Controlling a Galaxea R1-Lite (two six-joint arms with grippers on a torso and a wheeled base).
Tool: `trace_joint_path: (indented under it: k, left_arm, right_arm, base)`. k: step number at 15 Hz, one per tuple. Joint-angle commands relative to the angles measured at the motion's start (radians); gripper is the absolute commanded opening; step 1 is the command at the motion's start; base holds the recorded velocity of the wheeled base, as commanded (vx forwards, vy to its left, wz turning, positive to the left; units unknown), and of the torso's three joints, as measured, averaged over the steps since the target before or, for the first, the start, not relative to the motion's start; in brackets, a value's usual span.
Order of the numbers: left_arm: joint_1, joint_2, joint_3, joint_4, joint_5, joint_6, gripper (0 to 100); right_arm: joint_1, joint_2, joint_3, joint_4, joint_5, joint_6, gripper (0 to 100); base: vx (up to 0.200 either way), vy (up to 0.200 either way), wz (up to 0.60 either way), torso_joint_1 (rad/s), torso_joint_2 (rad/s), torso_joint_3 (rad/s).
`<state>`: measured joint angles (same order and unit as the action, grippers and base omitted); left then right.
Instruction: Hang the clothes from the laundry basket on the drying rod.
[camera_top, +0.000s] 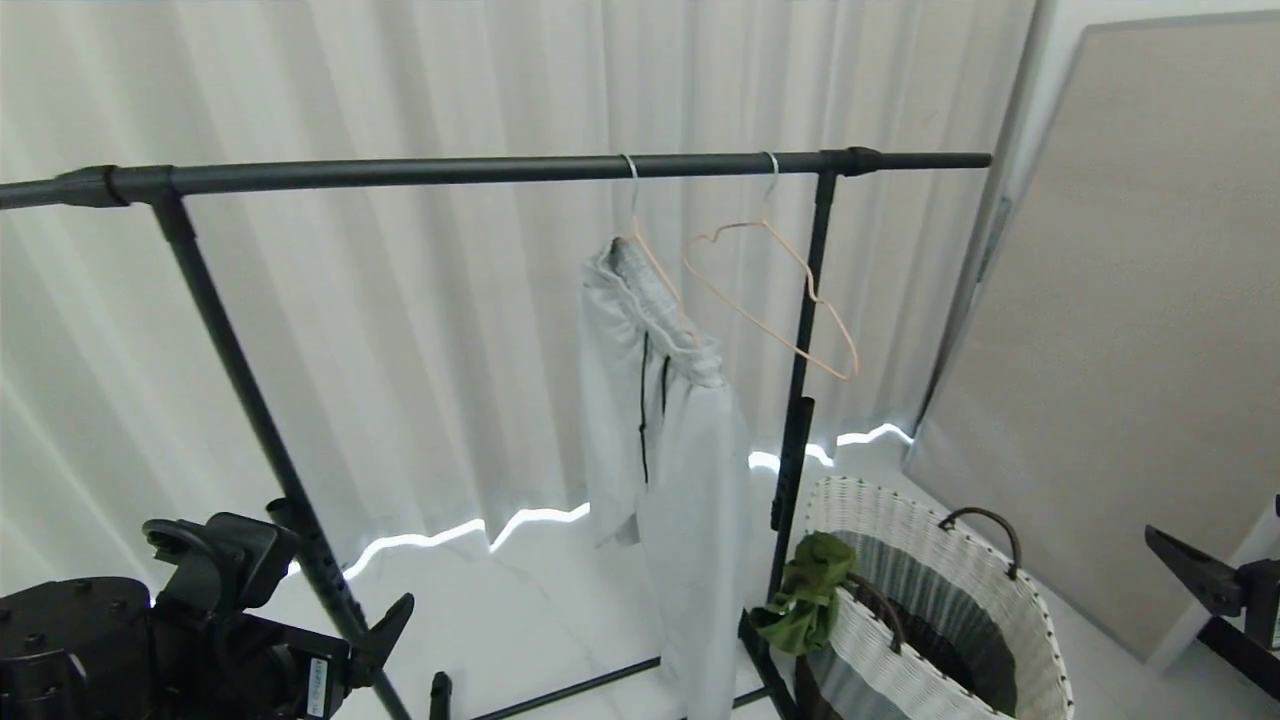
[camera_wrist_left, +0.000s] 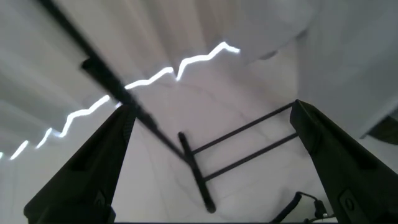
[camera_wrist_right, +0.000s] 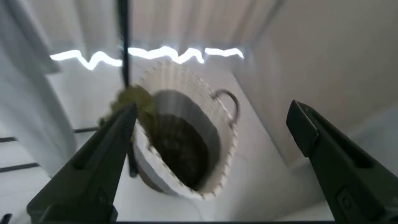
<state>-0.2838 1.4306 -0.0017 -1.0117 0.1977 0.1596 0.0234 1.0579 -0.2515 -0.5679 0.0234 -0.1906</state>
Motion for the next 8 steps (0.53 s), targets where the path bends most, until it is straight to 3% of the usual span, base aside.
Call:
trace_joint_path:
  k: [1,5,8]
  left_arm:
    - [-0.012,-0.001,0.002,-0.001,0.000,0.000,100]
    - [-0.015,0.001,0.002,-0.001,0.000,0.000,100]
    - [-0.015,0.001,0.002,-0.001,0.000,0.000,100]
  right_arm:
    - [0.006,-0.004,0.006,0.000,0.001,-0.003,100]
    - [0.007,-0.007,0.015,0.000,0.001,-0.007,100]
    - [0.009,-0.010,0.069,0.000,0.000,-0.092,100]
  base:
    - [0.000,0.000,0.00,-0.198,0.49,0.286]
    - [0.000,0.000,0.00,-0.194,0.49,0.298]
    - [0.000,0.000,0.00,-0.137,0.38,0.235]
